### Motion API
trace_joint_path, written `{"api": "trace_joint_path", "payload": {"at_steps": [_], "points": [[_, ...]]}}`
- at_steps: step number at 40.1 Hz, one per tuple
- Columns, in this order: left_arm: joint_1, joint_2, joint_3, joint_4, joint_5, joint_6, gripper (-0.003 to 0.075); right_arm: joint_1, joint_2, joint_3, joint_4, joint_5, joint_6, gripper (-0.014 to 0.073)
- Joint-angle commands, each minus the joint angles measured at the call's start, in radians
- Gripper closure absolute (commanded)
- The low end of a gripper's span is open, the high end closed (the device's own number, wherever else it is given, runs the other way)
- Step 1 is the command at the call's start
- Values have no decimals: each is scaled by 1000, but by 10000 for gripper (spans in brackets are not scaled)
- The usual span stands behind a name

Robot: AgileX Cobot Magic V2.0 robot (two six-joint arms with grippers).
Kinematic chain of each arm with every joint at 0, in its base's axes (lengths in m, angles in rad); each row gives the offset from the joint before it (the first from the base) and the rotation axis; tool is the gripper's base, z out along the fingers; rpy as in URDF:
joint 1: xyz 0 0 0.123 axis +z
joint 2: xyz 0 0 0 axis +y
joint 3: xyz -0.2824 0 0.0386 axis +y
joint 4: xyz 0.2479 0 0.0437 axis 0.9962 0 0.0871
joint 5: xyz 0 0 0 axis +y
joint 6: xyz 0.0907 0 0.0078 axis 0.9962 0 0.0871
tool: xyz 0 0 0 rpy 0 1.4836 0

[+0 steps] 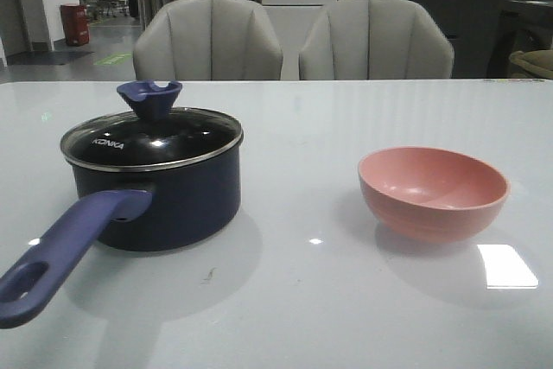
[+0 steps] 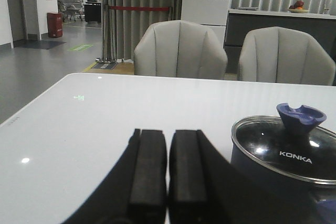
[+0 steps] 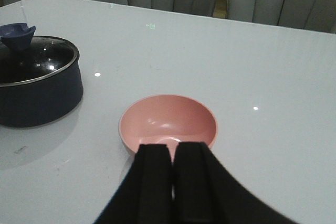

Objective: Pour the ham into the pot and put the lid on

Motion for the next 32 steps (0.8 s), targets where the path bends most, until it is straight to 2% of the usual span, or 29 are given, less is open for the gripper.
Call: {"api": "trace_joint_path", "payload": {"at_steps": [1,8,19,26,32], "points": [[2,-19,21,-1,-83,-13,599,-1,3,-28,3,-77,-7,433],[2,-19,21,-1,-83,-13,600,-40,-27,-8,-94,-78,23,433],[2,-19,21,-1,-83,-13,599,-198,-200,95,-186,-96,107,433],[2,-19,21,-1,-83,-13,600,-248,-310,162,-323,-100,261,433],[2,-19,21,-1,-83,-13,600,-248,-340,184,-371,-91,333,433]]}}
